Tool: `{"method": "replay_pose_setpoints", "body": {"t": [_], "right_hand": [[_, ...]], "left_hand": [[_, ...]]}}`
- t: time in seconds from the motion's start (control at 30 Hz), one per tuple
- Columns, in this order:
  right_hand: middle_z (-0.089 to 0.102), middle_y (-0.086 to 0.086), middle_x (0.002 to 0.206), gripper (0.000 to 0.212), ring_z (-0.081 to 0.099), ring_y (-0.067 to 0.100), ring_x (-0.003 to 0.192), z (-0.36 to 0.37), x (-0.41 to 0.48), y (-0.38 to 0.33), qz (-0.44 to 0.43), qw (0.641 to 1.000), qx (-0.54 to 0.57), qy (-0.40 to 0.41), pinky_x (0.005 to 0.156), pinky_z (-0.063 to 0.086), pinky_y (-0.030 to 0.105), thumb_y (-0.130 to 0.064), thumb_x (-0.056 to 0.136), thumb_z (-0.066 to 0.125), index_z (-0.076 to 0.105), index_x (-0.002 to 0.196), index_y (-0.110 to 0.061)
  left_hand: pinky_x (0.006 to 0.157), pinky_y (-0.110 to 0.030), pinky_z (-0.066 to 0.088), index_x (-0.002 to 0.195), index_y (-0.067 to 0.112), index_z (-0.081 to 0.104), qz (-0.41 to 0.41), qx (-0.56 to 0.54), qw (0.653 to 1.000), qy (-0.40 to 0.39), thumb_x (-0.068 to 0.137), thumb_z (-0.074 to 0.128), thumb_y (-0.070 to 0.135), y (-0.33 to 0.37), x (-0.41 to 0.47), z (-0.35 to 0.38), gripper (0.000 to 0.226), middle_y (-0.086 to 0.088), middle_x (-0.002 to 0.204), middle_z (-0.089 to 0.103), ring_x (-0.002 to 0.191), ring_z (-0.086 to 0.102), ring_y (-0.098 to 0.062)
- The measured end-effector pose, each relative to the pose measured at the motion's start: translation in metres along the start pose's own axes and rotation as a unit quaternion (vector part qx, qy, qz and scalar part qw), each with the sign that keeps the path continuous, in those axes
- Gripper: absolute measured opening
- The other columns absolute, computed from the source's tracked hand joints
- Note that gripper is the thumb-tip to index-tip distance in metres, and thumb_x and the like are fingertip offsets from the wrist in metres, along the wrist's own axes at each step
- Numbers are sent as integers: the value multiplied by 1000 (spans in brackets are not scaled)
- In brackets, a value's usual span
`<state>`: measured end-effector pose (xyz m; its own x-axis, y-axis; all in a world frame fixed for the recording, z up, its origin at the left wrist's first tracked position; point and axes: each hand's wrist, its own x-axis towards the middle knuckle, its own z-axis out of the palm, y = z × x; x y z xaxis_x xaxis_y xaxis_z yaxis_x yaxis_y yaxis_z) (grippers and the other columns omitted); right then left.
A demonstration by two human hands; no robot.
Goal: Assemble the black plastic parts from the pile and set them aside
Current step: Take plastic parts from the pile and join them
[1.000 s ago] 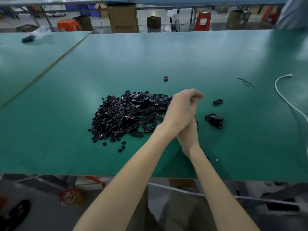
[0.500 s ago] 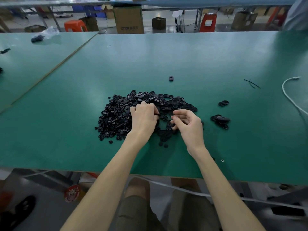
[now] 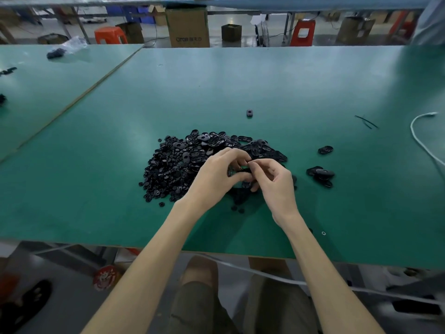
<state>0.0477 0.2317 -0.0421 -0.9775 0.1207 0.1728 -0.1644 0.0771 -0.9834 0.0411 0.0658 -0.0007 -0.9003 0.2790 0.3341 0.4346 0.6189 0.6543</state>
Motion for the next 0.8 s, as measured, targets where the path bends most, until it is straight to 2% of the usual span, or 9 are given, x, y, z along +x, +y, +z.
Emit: {"method": "replay_pose_setpoints", "body": {"t": [0.07,0.13,0.23,0.33,0.4,0.53,0.7,0.8], "right_hand": [[77,0,83,5,69,16,67,0,0,0,6,1000,22,11,65,56,30,-20,100,71,75,99,-22],[77,-1,87,8,71,14,74,-1,0,0,12,999,46,12,66,56,26,-11,98,72,74,100,-18],[78,-4,95,19,73,13,86,0,0,0,15,999,51,5,71,58,25,-1,94,73,74,100,-18],[78,-3,97,23,74,13,90,0,0,1,15,999,51,6,73,59,26,1,92,75,74,100,-20],[78,-4,98,22,74,12,91,-1,1,2,13,999,47,8,74,60,26,0,91,76,74,101,-20],[77,-4,99,21,73,11,90,-1,1,3,14,999,44,5,74,59,25,0,91,76,73,102,-18],[78,-4,98,20,74,11,89,-1,2,4,18,999,41,5,75,60,26,-1,91,76,74,103,-17],[78,-5,97,19,74,12,90,-1,2,4,17,999,43,5,74,59,24,-2,91,77,74,103,-16]], "left_hand": [[82,-16,45,111,24,72,-39,8,999,29,89,80,26,-6,-1,-12,23,8,105,62,89,59,-3],[91,-24,51,110,19,72,-107,57,990,68,94,73,18,-17,-1,-27,16,5,108,60,87,58,-2],[104,-39,51,110,11,72,-235,135,959,83,97,69,9,-35,-4,-51,14,-8,117,59,100,63,-21],[106,-49,47,111,7,72,-323,205,924,26,95,74,19,-50,-6,-70,20,-19,123,59,114,59,-36],[103,-49,49,106,7,73,-335,211,918,-1,94,76,20,-52,-8,-75,18,-18,121,64,113,60,-36],[96,-43,52,93,15,73,-322,210,923,18,94,75,15,-46,-12,-72,2,-12,110,71,107,64,-31],[84,-41,53,90,16,75,-302,194,929,85,93,77,22,-41,-12,-71,7,-7,98,73,92,67,-28],[72,-34,47,90,17,73,-299,182,930,108,93,77,31,-39,-12,-73,15,-3,86,70,81,65,-25]]}}
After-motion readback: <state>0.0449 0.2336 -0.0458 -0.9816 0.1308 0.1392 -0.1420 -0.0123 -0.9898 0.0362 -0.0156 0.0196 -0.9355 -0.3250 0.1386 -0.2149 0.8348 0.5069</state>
